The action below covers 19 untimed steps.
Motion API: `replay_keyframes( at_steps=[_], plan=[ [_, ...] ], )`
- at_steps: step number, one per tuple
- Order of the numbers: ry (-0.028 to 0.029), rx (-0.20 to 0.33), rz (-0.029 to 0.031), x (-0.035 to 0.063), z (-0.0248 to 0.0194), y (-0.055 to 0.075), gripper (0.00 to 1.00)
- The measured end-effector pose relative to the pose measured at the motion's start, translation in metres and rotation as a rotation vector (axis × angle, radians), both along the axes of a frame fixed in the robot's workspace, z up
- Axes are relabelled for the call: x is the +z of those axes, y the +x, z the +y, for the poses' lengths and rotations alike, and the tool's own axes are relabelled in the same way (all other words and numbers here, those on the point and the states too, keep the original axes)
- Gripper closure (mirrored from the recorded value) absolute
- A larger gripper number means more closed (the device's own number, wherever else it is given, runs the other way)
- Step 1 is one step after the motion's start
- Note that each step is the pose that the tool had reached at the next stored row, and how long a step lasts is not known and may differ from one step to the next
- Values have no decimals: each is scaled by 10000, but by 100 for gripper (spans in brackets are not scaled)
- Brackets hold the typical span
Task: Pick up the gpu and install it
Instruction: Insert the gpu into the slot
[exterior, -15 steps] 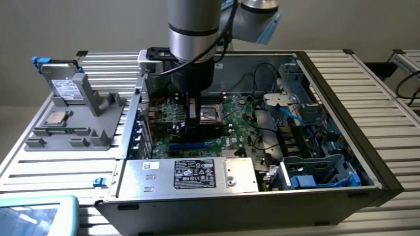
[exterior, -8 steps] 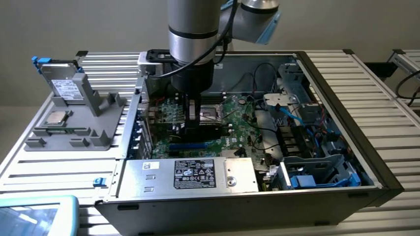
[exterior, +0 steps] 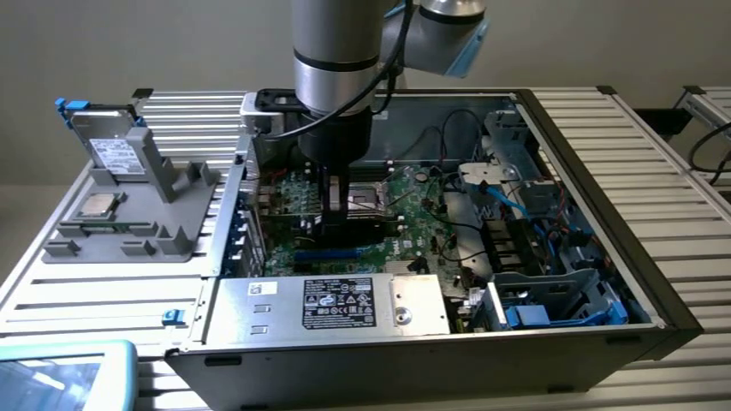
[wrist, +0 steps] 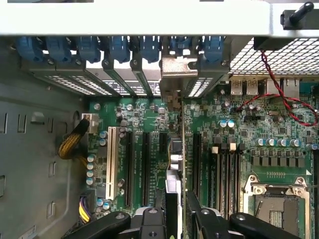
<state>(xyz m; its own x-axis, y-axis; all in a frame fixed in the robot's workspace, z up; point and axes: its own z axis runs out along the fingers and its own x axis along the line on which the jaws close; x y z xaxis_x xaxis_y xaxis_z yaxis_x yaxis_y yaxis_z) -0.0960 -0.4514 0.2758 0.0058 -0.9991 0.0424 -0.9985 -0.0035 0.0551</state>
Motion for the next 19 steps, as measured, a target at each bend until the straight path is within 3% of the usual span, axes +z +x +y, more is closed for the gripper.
replay_keyframes(
  at_steps=[19],
  plan=[
    [34, -1, 2, -108, 12, -72, 73]
  ],
)
